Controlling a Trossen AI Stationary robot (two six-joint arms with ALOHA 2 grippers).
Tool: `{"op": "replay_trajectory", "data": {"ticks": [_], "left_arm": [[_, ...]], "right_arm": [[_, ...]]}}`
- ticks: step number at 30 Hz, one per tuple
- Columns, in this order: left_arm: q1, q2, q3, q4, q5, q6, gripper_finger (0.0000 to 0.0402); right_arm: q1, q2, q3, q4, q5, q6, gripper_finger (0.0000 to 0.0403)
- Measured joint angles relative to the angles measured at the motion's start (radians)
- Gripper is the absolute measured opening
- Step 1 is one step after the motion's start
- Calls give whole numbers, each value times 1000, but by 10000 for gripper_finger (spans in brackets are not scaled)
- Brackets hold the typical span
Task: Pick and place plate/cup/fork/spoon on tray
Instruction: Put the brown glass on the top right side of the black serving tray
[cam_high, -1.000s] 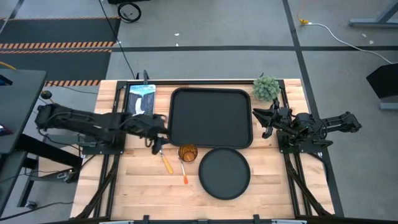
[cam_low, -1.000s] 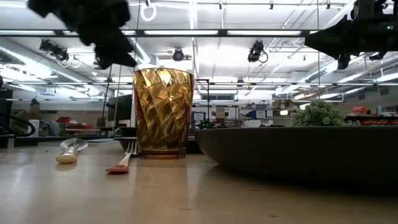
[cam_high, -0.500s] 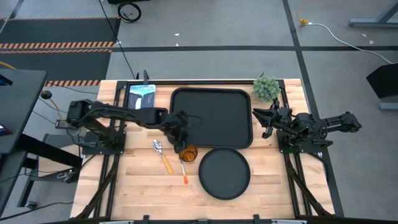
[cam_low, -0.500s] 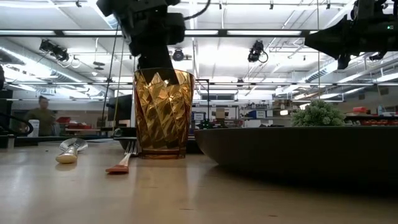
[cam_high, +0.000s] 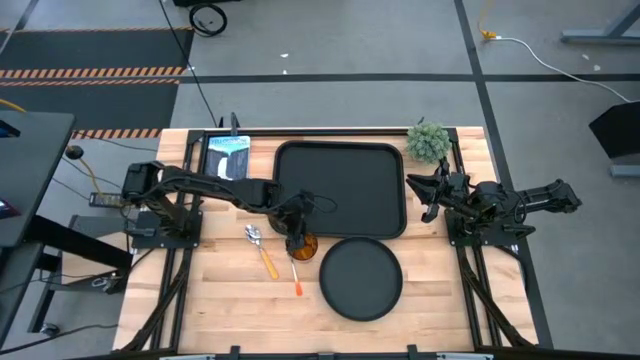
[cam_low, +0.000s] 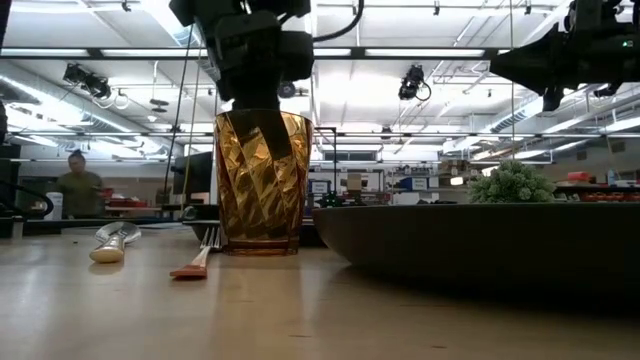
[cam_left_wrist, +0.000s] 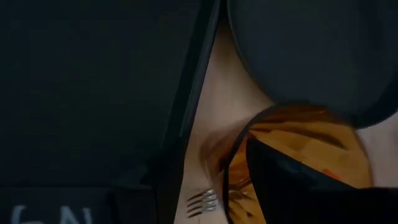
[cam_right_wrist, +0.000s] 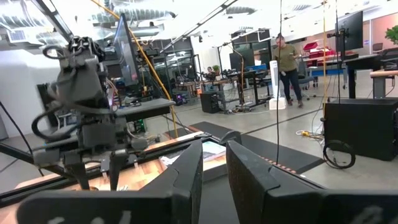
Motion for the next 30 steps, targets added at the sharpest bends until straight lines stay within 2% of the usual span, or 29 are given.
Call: {"op": "replay_trajectory", "data": {"ticks": [8, 22, 30], "left_arm": [[-26, 8, 0, -2, -22, 5, 155], [-27, 7, -1, -3, -22, 9, 20], [-12, 7, 100, -115, -26, -32, 14]], "right_arm": [[0, 0, 0, -1, 0, 0, 78], [0, 0, 0, -1, 0, 0, 78], [0, 0, 0, -1, 0, 0, 78]]}}
